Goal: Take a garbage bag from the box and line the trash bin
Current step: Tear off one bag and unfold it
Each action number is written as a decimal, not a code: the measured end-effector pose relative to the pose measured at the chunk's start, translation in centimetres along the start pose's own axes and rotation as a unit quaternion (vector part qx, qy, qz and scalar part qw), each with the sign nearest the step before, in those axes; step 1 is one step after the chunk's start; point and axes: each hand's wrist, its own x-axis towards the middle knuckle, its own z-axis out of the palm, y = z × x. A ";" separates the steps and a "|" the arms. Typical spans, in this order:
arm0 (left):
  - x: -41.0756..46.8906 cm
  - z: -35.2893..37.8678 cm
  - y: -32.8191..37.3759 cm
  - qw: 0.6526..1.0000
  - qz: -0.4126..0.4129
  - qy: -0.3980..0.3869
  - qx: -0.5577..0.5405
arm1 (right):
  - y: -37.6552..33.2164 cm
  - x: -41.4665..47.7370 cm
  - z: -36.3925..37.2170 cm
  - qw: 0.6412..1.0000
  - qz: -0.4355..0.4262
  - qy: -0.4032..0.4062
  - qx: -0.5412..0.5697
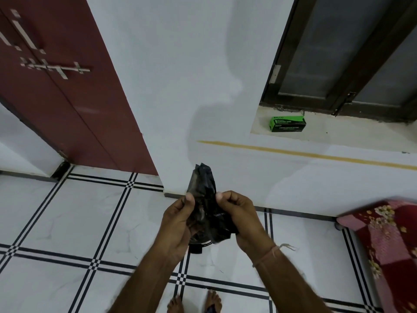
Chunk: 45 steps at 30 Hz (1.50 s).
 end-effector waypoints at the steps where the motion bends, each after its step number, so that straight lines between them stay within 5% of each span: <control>1: 0.2 -0.4 0.0 1.000 -0.008 0.009 -0.019 | 0.0 0.3 -0.4 0.999 0.024 0.008 0.024; 8: 1.4 -6.1 0.1 0.968 -0.054 0.123 -0.212 | 0.6 2.5 -4.3 0.952 0.195 0.079 0.222; 20: 0.5 -11.9 2.3 0.938 -0.006 0.197 -0.285 | 1.4 3.7 -7.4 0.948 0.193 0.142 0.211; 27: 2.8 -6.9 2.7 0.966 -0.074 0.236 -0.076 | 0.4 4.6 -1.1 0.982 0.169 0.046 0.074; 29: 4.1 -4.2 5.9 0.971 0.006 0.234 -0.041 | -2.7 5.6 2.6 0.995 0.086 0.048 0.024; 31: 4.7 -1.3 10.7 0.942 0.256 0.215 0.044 | -7.1 5.9 5.6 0.981 -0.163 0.099 -0.040; 33: 3.6 -0.1 12.6 0.835 0.478 0.179 0.206 | -8.7 4.1 6.3 0.856 -0.465 0.148 -0.168; 34: 4.2 -1.1 11.1 0.811 0.474 0.165 0.300 | -6.5 4.3 5.6 0.796 -0.505 0.142 -0.300; 35: 4.4 -3.2 8.1 0.827 0.397 0.148 0.369 | -3.1 4.8 4.8 0.776 -0.444 0.095 -0.437; 37: 4.4 -8.7 0.6 0.896 0.154 0.149 0.390 | 6.1 4.0 1.5 0.790 -0.114 -0.024 -0.602; 39: 5.6 -13.5 -3.3 0.927 0.053 0.183 0.324 | 9.6 4.5 -0.4 0.862 0.040 -0.028 -0.504; 41: 5.7 -16.5 -4.0 0.941 -0.008 0.201 0.272 | 9.8 2.9 -0.5 0.938 0.087 0.019 -0.335; 45: 7.2 -18.5 -1.3 0.967 -0.014 0.173 0.188 | 9.0 2.2 0.2 0.986 0.115 0.072 -0.096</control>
